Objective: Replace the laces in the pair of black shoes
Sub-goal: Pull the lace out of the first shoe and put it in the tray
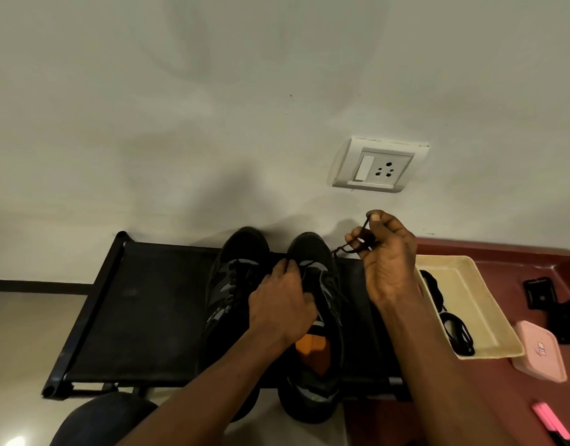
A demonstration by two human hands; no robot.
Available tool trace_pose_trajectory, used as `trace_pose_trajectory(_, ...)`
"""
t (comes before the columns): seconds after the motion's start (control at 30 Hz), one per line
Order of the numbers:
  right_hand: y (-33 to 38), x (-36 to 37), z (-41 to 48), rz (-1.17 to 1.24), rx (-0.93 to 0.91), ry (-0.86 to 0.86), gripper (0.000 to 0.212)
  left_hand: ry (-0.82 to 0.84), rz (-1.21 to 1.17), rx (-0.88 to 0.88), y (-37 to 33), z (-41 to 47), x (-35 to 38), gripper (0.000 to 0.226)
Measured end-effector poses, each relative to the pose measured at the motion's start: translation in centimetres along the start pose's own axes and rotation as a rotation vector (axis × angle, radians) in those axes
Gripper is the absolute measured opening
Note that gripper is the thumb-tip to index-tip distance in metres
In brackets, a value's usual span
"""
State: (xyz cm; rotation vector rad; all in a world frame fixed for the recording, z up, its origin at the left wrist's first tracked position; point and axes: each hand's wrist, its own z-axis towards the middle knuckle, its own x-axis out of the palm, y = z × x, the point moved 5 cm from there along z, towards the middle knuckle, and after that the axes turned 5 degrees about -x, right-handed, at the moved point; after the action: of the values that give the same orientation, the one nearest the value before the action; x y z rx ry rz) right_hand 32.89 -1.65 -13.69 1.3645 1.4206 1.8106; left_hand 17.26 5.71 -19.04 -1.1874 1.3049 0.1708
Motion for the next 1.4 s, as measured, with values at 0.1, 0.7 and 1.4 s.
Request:
trace_pose_trajectory(0.1,-0.4,0.3,-0.2,-0.483,-0.089,0.126,0.02,-0.006,-0.039,-0.001,0.0,0.0,-0.2,0.043)
trace_pose_trajectory(0.7,-4.0,1.9,-2.3,-1.216,-0.111,0.427,0.014,0.018,0.087,-0.001,0.0,-0.2,0.2,0.068)
trace_pose_trajectory(1.4,0.9,-3.6,1.4,-0.695,0.013,-0.183,0.01,0.036,0.029,-0.028,0.2,0.2,0.5,0.067)
